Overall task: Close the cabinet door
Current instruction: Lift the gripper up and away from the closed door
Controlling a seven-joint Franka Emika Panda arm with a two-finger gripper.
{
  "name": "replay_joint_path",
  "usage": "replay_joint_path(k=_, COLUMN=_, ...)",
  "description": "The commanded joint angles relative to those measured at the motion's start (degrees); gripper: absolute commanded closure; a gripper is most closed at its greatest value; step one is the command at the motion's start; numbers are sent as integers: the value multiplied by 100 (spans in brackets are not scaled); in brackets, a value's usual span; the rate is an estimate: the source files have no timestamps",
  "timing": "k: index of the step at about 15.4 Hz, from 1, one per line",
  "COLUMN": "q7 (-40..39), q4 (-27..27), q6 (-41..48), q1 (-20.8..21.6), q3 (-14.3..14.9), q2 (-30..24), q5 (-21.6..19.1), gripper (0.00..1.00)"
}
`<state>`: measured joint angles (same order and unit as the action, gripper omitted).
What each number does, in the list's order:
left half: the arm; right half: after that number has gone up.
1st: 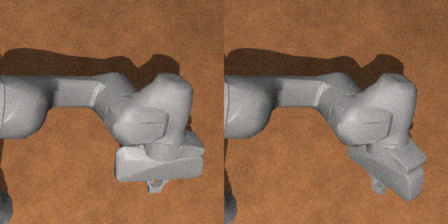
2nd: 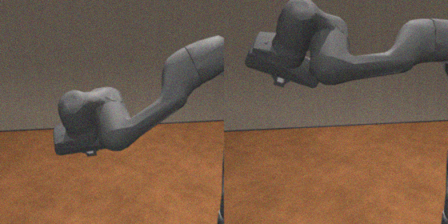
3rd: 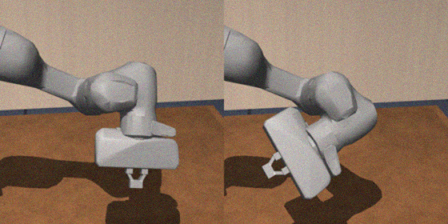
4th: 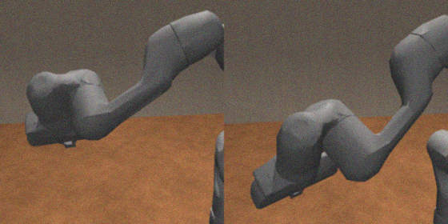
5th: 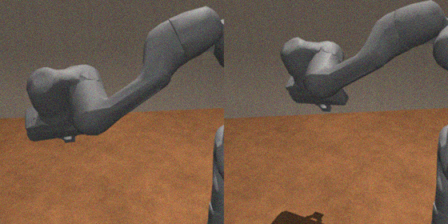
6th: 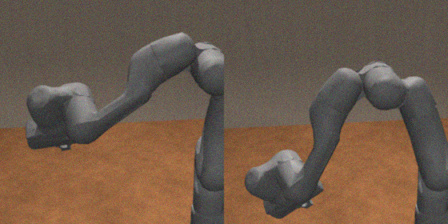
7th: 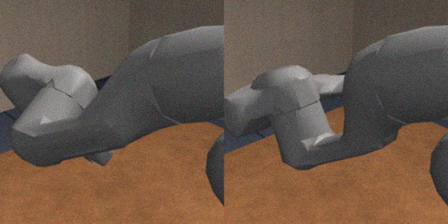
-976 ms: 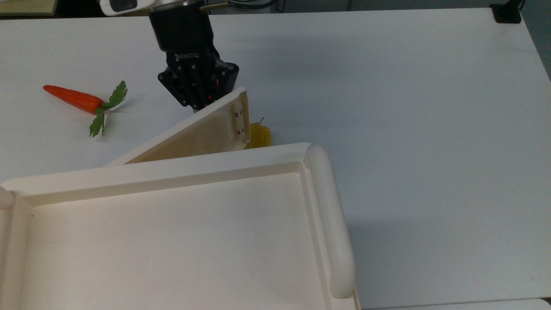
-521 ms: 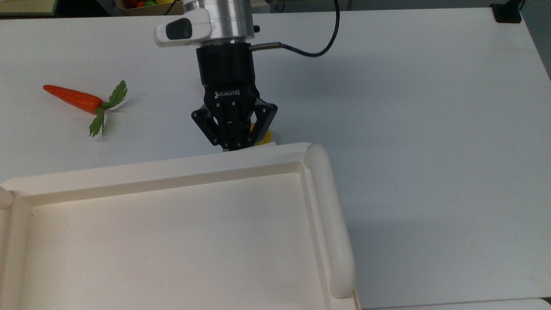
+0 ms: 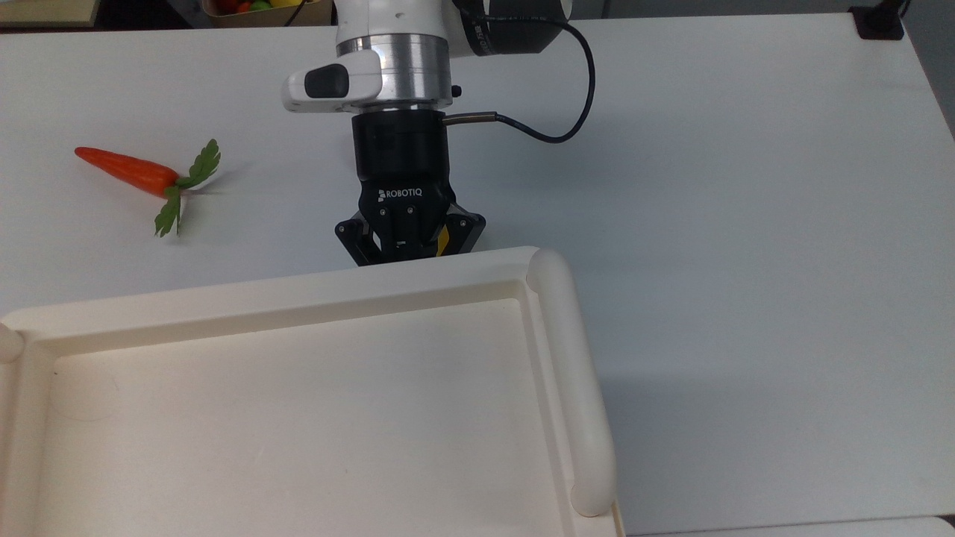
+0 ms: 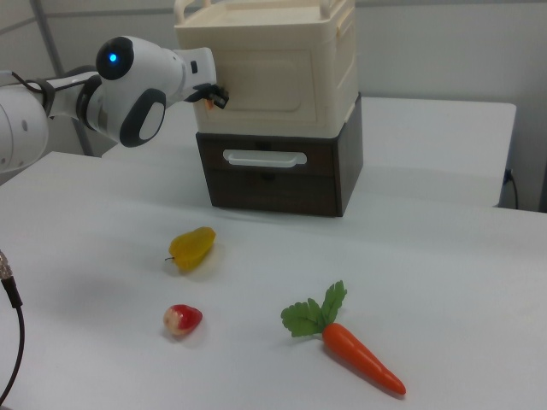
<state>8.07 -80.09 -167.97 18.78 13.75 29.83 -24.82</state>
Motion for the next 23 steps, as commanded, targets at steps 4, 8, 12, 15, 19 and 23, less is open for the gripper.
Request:
replay_joint_path(k=4, q7=63, q4=82, q6=-527, q1=153, q3=48, q2=137, q5=109, gripper=89)
replay_joint_path(k=8, q7=19, q4=46, q6=-518, q1=126, q3=48, q2=102, q5=127, gripper=89)
replay_joint_path(k=12, q7=-376, q4=-602, q6=-317, q1=126, q3=57, q2=-520, q5=109, gripper=88)
replay_joint_path(k=15, q7=-491, q4=-798, q6=778, q1=22, q3=101, q2=-996, q5=92, gripper=88)
replay_joint_path(k=19, q7=-473, q4=-683, q6=3300, q1=-383, q3=119, q2=-1541, q5=83, gripper=81)
replay_joint_path(k=23, q7=-517, q4=-666, q6=5876, q1=-717, q3=145, q2=-2068, q5=301, gripper=70)
